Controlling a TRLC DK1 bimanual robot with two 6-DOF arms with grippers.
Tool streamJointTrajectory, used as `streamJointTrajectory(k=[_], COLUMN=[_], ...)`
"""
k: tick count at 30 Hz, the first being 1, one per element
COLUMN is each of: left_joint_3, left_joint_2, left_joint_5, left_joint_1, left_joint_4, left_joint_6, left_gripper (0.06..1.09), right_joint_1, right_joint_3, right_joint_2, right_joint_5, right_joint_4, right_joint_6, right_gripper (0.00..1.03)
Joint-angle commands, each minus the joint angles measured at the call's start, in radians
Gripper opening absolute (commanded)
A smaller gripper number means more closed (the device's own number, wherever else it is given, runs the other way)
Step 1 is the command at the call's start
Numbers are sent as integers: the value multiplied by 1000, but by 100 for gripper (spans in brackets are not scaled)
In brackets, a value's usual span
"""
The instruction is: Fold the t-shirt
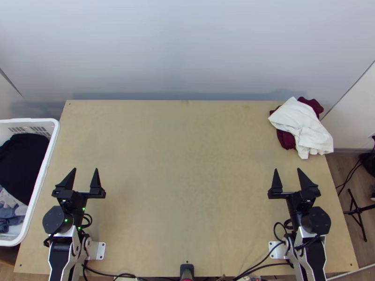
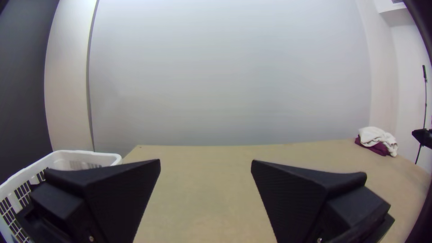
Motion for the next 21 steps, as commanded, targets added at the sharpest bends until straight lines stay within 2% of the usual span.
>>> streamJointTrajectory(k=[1, 15, 18, 21], left_joint_3=[0, 0, 0, 0], left_joint_2=[0, 0, -1, -3], left_joint_5=[0, 0, 0, -1], left_joint_1=[0, 0, -10, -10], left_joint_4=[0, 0, 3, 5], left_joint_6=[0, -3, -49, -77], left_gripper=[104, 104, 104, 104], right_joint_1=[0, 0, 6, 49], right_joint_3=[0, 0, 0, 0], right_joint_2=[0, 0, -1, -1], right_joint_5=[0, 0, 0, -2], right_joint_4=[0, 0, 0, 2], right_joint_6=[0, 0, 43, 49], right_gripper=[99, 99, 99, 99])
